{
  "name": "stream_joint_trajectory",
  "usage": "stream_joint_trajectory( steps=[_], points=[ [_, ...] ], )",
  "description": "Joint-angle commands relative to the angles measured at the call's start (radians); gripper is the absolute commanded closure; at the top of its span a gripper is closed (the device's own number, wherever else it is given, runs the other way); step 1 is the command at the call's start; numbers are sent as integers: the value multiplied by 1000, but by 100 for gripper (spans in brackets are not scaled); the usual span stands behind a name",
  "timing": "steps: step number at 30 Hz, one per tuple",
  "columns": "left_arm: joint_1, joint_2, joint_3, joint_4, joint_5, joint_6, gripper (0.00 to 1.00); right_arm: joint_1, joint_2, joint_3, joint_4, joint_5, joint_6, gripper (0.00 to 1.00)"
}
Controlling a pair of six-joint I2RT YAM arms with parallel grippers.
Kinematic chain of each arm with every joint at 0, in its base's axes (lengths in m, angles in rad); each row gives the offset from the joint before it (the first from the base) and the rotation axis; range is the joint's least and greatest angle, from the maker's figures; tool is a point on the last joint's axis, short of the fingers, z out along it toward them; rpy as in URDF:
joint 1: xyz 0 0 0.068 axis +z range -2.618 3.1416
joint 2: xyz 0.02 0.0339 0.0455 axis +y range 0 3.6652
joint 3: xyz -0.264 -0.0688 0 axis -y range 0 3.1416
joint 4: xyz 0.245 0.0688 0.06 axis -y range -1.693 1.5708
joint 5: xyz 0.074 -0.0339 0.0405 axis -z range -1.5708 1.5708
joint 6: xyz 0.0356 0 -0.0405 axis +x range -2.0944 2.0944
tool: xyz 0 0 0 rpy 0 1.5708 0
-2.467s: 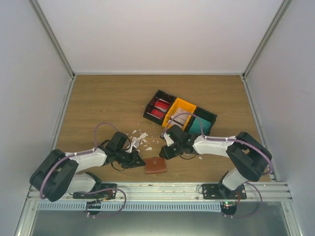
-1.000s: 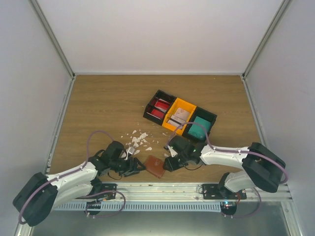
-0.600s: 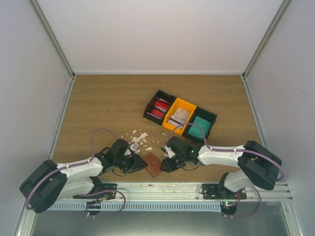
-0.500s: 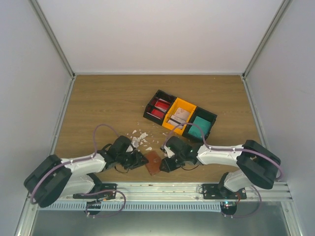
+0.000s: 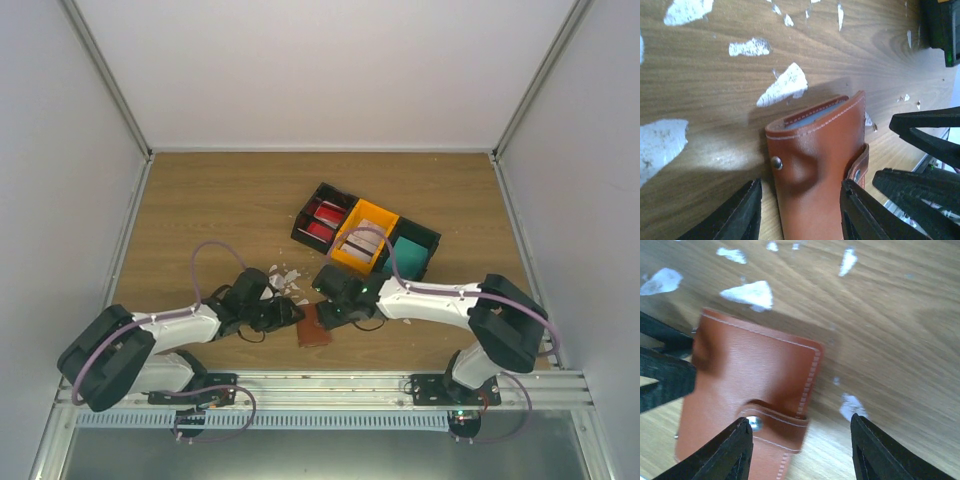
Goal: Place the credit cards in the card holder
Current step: Adjust the card holder at the center of the board, then open the card holder at the center of the board.
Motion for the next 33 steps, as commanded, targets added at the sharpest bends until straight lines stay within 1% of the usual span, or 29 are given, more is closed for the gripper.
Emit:
stream_joint_trajectory(
  steps=[1, 4, 7, 10, 12, 14, 17, 20, 22, 26, 29, 33],
  points=[
    [4, -44, -38, 42, 41, 15, 54, 75, 58, 57, -51, 73, 50, 44],
    [4, -46, -53, 45, 72, 15, 54, 101, 110, 78, -41, 64, 67, 44],
    [4, -32, -59, 55, 94, 15, 56, 106, 140, 73, 1, 44, 73, 48],
    [4, -5, -56, 57, 99, 21, 56, 105, 175, 67, 11, 52, 88, 54],
    [4, 15, -56, 61, 110, 22, 57, 104, 186, 50, 35, 46, 104, 63],
    [4, 26, -57, 60, 119, 28, 57, 105, 187, 34, 60, 38, 114, 67],
    [4, 31, -55, 45, 117, 39, 58, 103, 177, 16, 83, 39, 127, 68],
    [5, 32, -46, 30, 109, 55, 62, 86, 149, -17, 148, 8, 129, 68],
    [6, 27, -26, 24, 120, 63, 67, 71, 126, -38, 181, 0, 129, 68],
    [7, 10, 61, -70, 97, 92, 75, 33, 80, -65, 209, -33, 122, 69],
    [9, 5, 95, -144, 54, 119, 74, 6, 42, -96, 254, -74, 110, 71],
    [16, 42, 90, -139, 46, 153, 69, -28, -2, -127, 313, -120, 91, 74]
  ],
)
